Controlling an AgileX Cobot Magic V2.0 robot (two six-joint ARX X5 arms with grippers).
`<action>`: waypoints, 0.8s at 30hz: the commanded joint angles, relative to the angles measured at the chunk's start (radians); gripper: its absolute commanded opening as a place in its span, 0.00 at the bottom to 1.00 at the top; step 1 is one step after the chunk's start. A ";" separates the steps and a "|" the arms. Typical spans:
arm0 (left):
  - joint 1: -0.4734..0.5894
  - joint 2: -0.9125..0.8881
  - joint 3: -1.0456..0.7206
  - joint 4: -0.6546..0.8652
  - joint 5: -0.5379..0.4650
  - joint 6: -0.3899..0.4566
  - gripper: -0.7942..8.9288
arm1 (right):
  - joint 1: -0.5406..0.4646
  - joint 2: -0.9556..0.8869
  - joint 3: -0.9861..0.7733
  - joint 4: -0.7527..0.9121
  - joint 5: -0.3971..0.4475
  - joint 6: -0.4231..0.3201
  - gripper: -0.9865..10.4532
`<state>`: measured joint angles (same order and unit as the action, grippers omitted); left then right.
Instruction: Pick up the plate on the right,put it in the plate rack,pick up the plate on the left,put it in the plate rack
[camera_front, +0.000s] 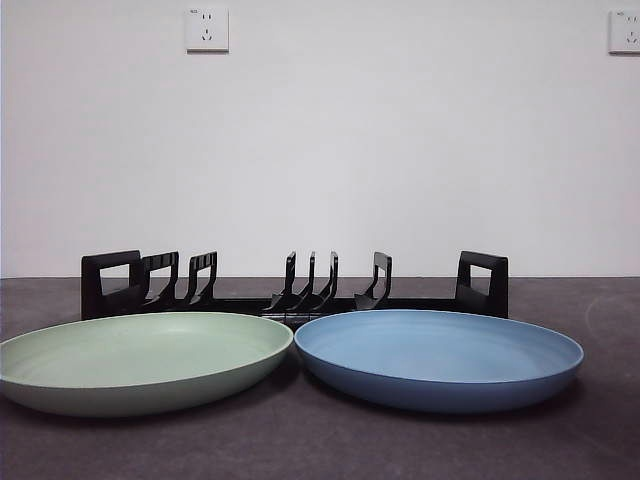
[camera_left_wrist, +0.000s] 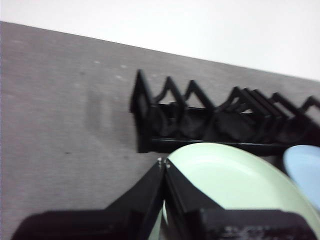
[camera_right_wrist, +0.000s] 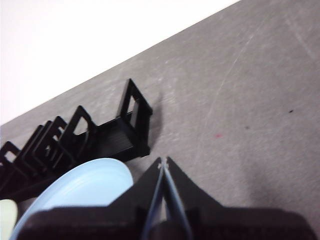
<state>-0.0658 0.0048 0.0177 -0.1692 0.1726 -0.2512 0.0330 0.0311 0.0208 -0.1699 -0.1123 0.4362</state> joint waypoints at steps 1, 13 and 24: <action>0.002 0.001 0.013 0.010 0.014 -0.066 0.08 | 0.001 0.023 0.036 0.005 -0.013 0.034 0.08; 0.002 0.242 0.260 -0.002 0.020 -0.059 0.08 | 0.001 0.453 0.336 0.004 -0.056 -0.082 0.08; 0.002 0.633 0.517 -0.114 0.176 0.020 0.08 | 0.001 0.914 0.628 -0.141 -0.234 -0.188 0.08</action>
<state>-0.0658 0.6136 0.5259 -0.2798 0.3321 -0.2646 0.0330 0.9211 0.6350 -0.2985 -0.3420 0.2955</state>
